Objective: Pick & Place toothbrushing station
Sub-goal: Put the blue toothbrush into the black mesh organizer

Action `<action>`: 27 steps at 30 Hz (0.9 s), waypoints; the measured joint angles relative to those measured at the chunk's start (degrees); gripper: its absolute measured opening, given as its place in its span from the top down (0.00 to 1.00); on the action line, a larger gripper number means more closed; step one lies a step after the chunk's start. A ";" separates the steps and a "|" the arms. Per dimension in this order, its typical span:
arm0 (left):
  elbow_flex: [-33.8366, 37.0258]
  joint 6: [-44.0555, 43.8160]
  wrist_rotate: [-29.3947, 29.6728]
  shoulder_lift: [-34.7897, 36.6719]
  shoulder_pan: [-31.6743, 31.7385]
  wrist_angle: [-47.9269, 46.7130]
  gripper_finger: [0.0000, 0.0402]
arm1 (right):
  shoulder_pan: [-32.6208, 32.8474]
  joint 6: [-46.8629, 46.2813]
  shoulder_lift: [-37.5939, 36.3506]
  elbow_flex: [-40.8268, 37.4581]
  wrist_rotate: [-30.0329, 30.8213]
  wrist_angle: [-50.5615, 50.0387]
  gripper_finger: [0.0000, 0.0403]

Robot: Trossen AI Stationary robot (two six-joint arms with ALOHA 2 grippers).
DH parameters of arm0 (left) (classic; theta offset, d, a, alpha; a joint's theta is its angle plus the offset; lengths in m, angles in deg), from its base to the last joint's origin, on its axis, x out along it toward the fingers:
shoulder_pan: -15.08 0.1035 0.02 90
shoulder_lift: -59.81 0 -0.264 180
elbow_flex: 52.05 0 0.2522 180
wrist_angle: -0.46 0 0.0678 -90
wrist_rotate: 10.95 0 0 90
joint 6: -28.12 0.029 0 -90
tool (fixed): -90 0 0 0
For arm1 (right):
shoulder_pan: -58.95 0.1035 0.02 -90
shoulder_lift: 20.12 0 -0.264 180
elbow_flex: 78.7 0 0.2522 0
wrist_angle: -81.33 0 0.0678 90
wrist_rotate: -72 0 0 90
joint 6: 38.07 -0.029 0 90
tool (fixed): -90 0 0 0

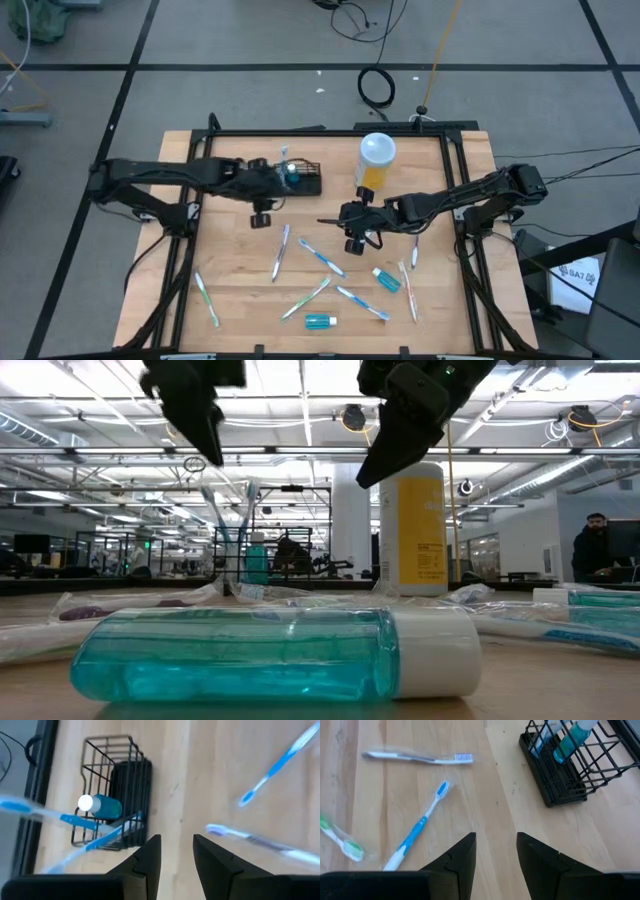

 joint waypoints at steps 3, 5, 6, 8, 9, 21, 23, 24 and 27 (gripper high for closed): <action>0.00 -4.89 0.00 5.06 -1.88 -0.86 0.70 | 0.00 -2.81 0.00 -0.02 -0.05 1.24 0.66; 0.12 -6.39 0.02 8.11 -3.44 -0.96 0.70 | 0.00 -3.81 0.00 -0.02 -0.06 1.48 0.66; 0.55 -7.12 0.00 9.56 -4.29 -0.75 0.70 | 0.02 -4.07 0.00 0.00 -0.07 1.45 0.66; 1.69 -8.69 0.00 12.34 -6.14 -0.98 0.70 | 0.02 -4.75 0.00 -0.01 -0.08 1.42 0.66; 2.35 -9.71 0.02 13.57 -7.13 -0.87 0.70 | 0.02 -5.37 0.00 -0.02 -0.07 1.45 0.66; 22.24 -17.62 4.14 22.04 -17.75 18.11 0.70 | 0.00 -13.37 0.00 -3.31 -0.12 1.38 0.66; 24.83 -17.19 4.13 21.95 -18.35 22.35 0.70 | -0.07 -13.81 0.00 -4.01 -0.12 1.95 0.66; 25.86 -16.73 4.13 21.97 -18.46 23.51 0.70 | -0.07 -13.84 0.00 -4.55 -0.12 3.55 0.66; 27.80 -16.02 4.14 21.70 -18.66 25.02 0.70 | 0.02 -14.77 0.00 -7.72 -1.17 14.53 0.66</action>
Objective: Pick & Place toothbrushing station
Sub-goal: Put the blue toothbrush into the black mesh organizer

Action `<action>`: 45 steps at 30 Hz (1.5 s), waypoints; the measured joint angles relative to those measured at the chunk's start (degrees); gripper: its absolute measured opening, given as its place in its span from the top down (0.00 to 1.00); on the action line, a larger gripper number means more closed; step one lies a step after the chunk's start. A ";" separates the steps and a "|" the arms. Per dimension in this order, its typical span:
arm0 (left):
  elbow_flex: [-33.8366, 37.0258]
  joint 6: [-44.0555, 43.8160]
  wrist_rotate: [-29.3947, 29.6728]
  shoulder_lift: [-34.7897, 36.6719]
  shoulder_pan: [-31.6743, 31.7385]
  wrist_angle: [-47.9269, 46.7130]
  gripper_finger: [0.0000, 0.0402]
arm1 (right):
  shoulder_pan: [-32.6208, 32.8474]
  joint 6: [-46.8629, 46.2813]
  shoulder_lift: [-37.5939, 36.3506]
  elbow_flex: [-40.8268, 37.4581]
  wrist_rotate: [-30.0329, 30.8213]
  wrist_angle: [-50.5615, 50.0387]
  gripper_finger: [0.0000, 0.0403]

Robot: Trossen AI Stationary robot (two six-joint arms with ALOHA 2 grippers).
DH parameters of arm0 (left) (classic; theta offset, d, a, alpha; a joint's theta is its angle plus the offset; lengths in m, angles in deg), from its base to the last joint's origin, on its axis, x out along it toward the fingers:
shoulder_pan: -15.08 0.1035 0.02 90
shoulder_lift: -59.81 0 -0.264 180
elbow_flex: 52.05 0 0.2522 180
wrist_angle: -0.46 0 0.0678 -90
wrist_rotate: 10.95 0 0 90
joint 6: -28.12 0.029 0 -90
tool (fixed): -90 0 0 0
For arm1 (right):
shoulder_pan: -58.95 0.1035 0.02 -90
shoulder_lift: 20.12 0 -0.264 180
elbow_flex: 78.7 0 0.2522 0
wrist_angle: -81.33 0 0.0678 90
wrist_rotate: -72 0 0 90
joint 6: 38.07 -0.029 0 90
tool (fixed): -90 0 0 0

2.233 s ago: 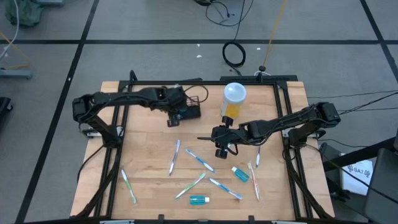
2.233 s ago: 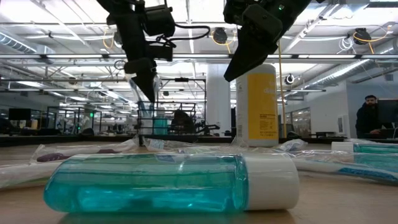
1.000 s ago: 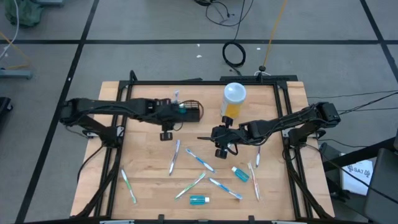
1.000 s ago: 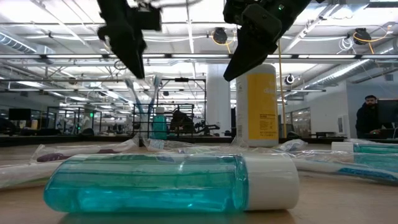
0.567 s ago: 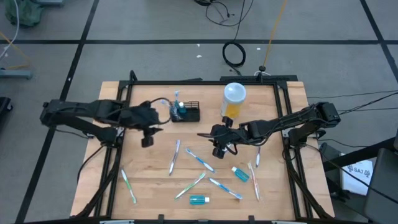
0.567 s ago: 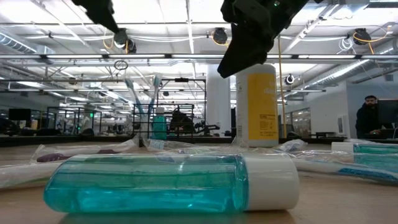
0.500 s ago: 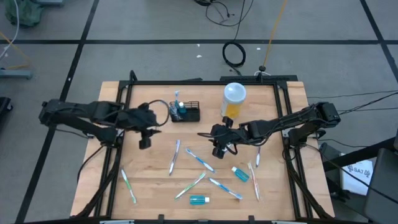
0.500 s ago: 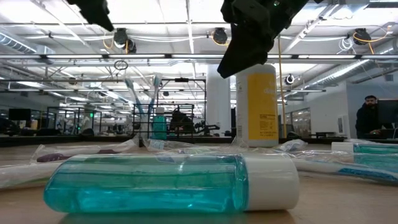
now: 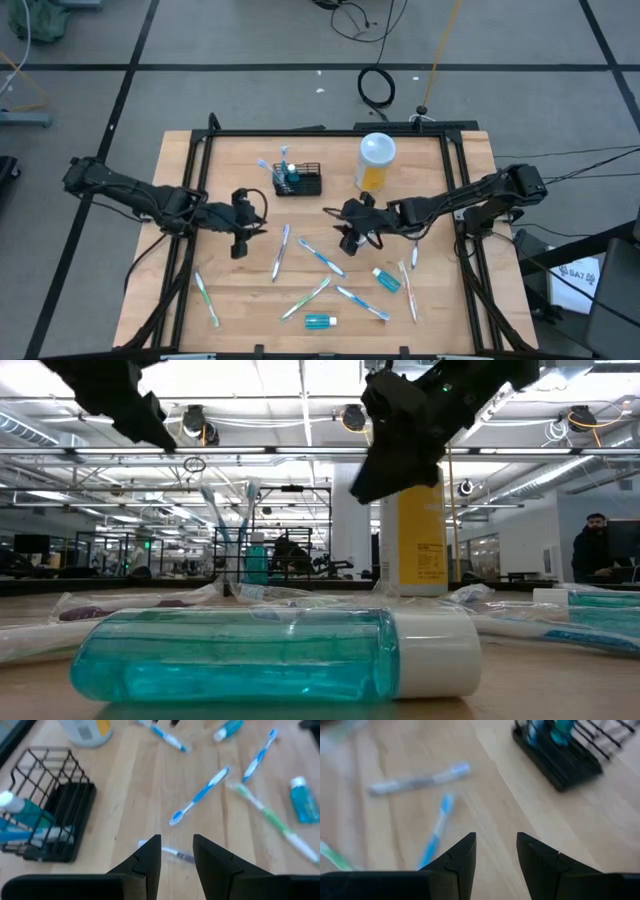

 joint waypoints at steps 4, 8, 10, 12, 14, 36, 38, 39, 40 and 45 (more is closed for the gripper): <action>1.20 -1.12 0.44 -0.18 0.00 -0.16 0.70 | 0.66 -0.31 0.17 -4.66 -6.58 21.74 0.66; 1.55 0.57 0.43 -0.19 0.00 -0.57 0.70 | 1.99 1.32 2.03 -5.15 -9.08 28.94 0.66; 1.55 2.49 0.44 -0.17 0.01 -0.46 0.70 | 2.42 1.46 3.63 -3.10 -8.96 30.01 0.66; 1.55 3.99 0.69 -0.17 0.09 -0.52 0.70 | 2.99 2.11 5.11 -0.37 -8.15 29.05 0.66; 1.55 4.42 0.91 -0.17 0.10 -0.49 0.70 | 3.56 3.62 7.26 3.50 -7.83 26.72 0.66; 1.53 5.33 1.98 -0.14 0.15 -1.05 0.70 | 1.88 3.54 27.35 14.45 -1.89 9.98 0.66; 1.53 5.32 1.97 -0.14 0.15 -1.05 0.70 | 1.88 3.15 28.75 14.46 -3.24 10.67 0.66; 1.53 5.31 1.97 -0.14 0.15 -1.05 0.70 | 1.95 2.44 29.38 14.49 -4.39 10.82 0.66; 1.53 5.31 1.96 -0.14 0.15 -1.08 0.70 | 2.08 1.76 30.01 14.49 -5.04 10.72 0.66; 1.53 5.27 1.97 -0.14 0.15 -1.08 0.70 | 2.90 0.71 31.34 14.61 -5.16 11.18 0.66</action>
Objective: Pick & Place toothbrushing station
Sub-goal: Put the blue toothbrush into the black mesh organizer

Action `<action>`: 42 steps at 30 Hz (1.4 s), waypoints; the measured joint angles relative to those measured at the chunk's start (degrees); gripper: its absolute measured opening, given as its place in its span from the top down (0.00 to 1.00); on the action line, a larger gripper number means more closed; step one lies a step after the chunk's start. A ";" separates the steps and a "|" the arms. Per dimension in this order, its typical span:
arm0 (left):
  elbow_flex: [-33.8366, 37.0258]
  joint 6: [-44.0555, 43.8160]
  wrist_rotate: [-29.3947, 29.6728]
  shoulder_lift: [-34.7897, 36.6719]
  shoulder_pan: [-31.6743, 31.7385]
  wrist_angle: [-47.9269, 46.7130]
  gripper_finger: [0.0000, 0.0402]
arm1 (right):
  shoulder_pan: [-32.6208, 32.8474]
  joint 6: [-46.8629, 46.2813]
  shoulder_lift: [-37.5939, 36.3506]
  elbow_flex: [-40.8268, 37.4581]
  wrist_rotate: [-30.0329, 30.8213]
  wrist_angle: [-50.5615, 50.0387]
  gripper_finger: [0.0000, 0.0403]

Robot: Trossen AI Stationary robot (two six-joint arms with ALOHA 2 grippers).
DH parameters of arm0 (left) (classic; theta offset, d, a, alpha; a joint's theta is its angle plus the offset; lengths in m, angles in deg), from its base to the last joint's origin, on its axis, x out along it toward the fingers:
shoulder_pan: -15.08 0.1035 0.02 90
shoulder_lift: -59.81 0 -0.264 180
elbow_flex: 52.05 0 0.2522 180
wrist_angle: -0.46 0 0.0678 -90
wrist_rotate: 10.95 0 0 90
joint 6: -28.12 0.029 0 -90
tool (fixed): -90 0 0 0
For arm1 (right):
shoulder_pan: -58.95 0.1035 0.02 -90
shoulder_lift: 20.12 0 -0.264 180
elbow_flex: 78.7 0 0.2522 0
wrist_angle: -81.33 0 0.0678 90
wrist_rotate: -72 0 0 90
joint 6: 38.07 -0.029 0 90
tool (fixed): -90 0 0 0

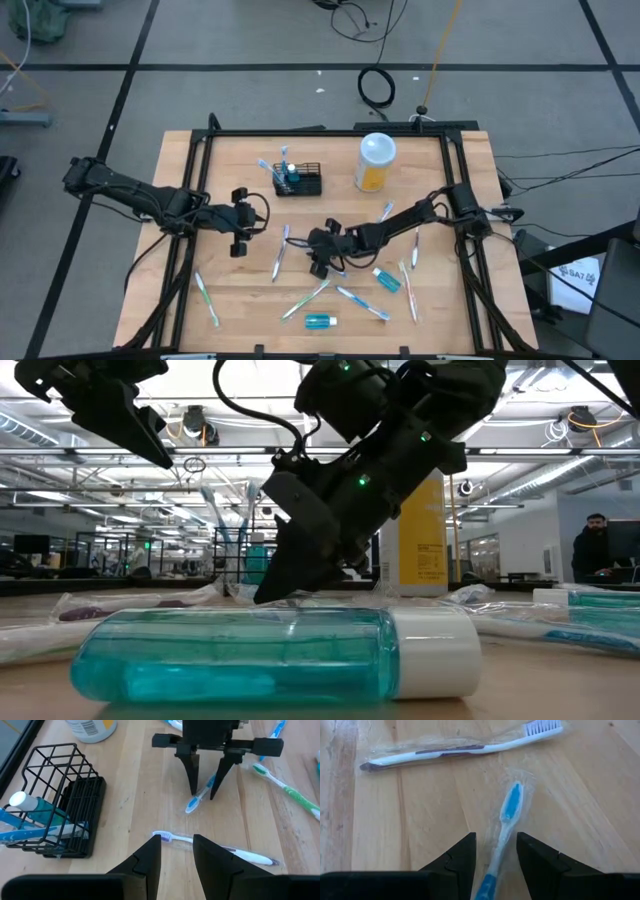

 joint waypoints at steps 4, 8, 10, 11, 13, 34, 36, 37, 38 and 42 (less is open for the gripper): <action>0.00 -0.43 -0.01 0.00 0.00 0.00 0.70 | 0.06 0.21 0.04 0.02 -0.03 -0.53 0.73; 0.00 -0.56 -0.01 0.00 0.00 0.00 0.70 | -0.04 -0.17 -0.45 -0.02 -0.57 -1.07 0.87; 0.00 -0.79 -0.01 0.00 0.00 0.02 0.70 | -0.05 -0.68 -0.46 -0.05 -0.86 -0.90 0.95; 0.00 -0.78 -0.01 0.00 0.00 0.02 0.70 | -0.04 -0.75 -0.51 -0.05 -1.03 -0.85 0.97; 0.00 -0.78 -0.01 0.00 0.00 0.06 0.70 | 0.04 -0.51 -1.39 -0.14 -1.81 -1.20 0.98; 11.44 13.55 -5.04 0.00 -0.66 52.22 0.70 | 2.84 36.03 -16.37 -0.16 6.57 45.55 0.99; 12.91 10.98 -5.06 0.00 -0.66 55.56 0.70 | 2.92 36.91 -15.60 -0.16 3.92 48.23 1.00; 13.67 9.47 -5.08 0.00 -0.66 56.75 0.70 | 2.92 37.12 -15.48 -0.20 3.13 48.36 1.00; 14.23 8.24 -5.08 0.00 -0.66 57.36 0.70 | 2.88 37.13 -15.47 -0.22 3.20 48.29 1.00; 15.40 6.97 -5.19 -0.25 -0.66 58.17 0.70 | 1.43 36.72 -15.74 -0.18 3.53 47.08 1.00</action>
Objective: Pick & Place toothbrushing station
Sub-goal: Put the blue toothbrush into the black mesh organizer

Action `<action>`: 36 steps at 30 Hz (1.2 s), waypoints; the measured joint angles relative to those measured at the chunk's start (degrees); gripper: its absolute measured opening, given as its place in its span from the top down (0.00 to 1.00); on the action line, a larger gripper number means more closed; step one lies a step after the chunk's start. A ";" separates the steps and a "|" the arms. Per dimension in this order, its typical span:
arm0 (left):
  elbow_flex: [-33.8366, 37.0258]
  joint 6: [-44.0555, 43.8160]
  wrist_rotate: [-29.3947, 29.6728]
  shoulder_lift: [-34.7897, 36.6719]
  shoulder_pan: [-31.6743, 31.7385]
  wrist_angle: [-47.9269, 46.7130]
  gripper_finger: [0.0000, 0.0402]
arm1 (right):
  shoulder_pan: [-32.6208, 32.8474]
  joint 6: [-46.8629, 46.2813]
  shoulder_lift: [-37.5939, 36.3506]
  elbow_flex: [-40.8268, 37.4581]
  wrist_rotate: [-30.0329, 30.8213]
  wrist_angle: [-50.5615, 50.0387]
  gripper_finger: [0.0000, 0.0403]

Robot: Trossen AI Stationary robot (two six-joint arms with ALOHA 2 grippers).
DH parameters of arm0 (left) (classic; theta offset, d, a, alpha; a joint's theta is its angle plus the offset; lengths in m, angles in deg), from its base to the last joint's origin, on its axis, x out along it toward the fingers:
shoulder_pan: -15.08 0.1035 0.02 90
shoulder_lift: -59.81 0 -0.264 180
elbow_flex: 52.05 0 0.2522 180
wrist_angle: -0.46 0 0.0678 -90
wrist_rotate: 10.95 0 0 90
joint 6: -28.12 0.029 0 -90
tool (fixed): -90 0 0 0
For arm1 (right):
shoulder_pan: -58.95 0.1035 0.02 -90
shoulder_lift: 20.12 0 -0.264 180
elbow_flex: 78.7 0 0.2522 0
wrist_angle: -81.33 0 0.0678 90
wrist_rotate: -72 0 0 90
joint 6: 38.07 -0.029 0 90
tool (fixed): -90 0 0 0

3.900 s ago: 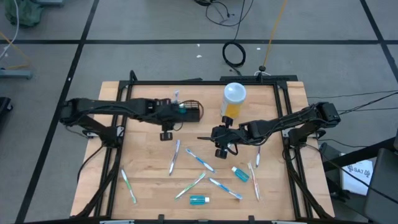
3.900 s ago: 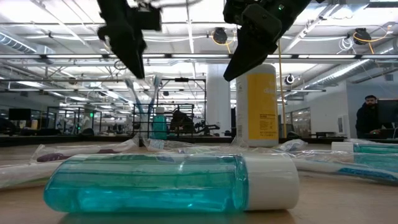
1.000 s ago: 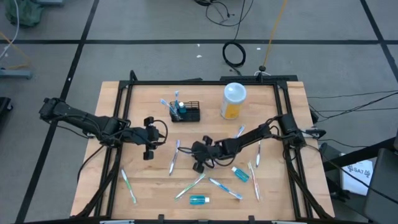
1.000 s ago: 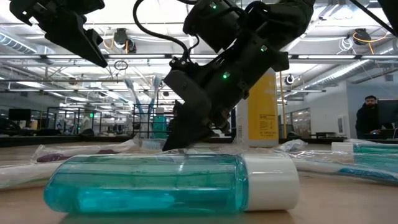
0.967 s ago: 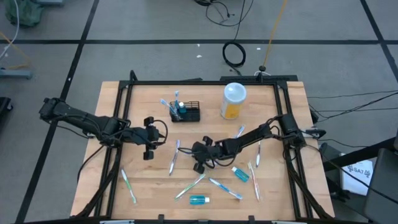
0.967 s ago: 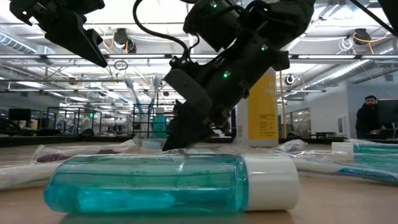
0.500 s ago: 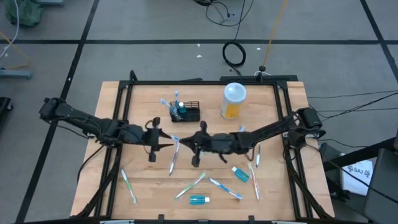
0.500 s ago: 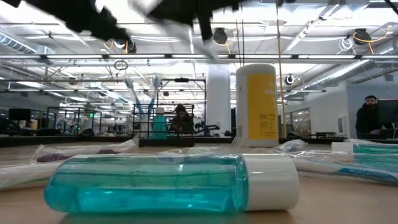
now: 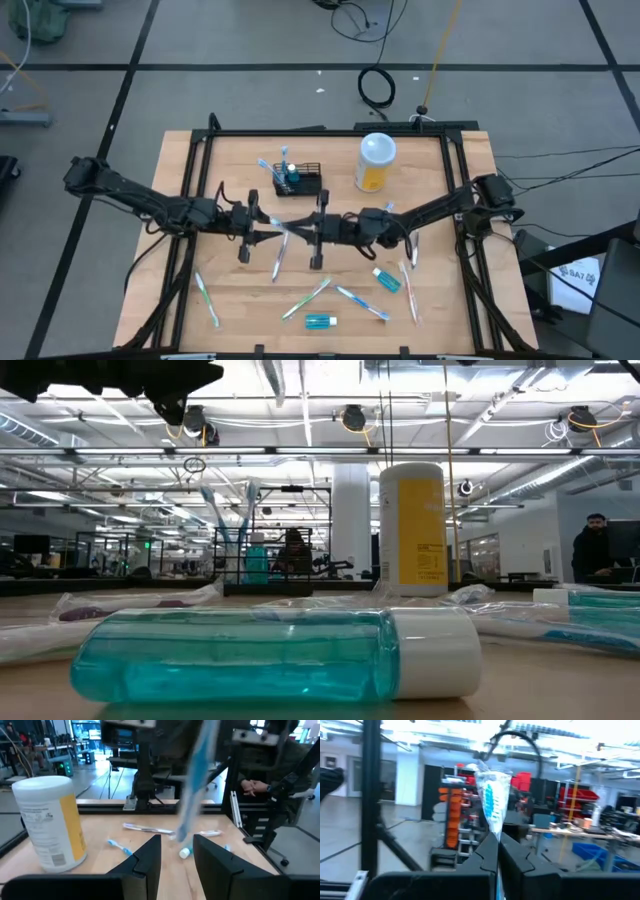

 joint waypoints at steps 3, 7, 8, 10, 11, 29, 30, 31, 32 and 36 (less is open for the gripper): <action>0.01 -1.25 -2.21 -2.19 0.00 1.70 0.70 | -1.00 -0.75 0.15 -0.02 -0.07 0.06 1.00; 0.04 0.05 -4.84 -7.42 0.00 8.37 0.70 | -2.20 -1.86 0.04 0.00 -0.16 0.26 1.00; 0.04 1.19 -4.89 -8.94 0.11 10.02 0.70 | -2.49 -2.50 0.04 0.00 -0.14 -0.16 1.00; 0.06 2.30 -3.72 -11.68 0.45 13.16 0.70 | -2.73 -3.25 0.07 0.00 -0.09 -0.87 1.00; 0.06 2.28 -3.06 -12.81 0.75 15.21 0.70 | -2.85 -3.38 0.07 0.00 -0.09 -1.22 1.00; -0.34 -1.44 -2.20 -20.34 3.54 25.54 0.70 | -2.93 -3.48 0.07 0.00 -0.16 -3.27 1.00; -0.34 -1.75 -2.04 -20.34 3.95 25.54 0.70 | -2.95 -3.48 0.07 0.00 -0.16 -3.30 1.00; -0.34 -2.26 -1.95 -20.34 4.34 25.54 0.70 | -2.95 -3.48 0.07 0.00 -0.16 -3.33 1.00; -0.34 -3.04 -2.04 -20.34 4.73 25.52 0.70 | -2.88 -3.48 0.07 0.00 -0.16 -3.39 1.00; -0.34 -4.91 -3.32 -20.34 5.54 25.32 0.70 | -2.84 -3.90 0.07 0.00 -0.24 -4.03 1.00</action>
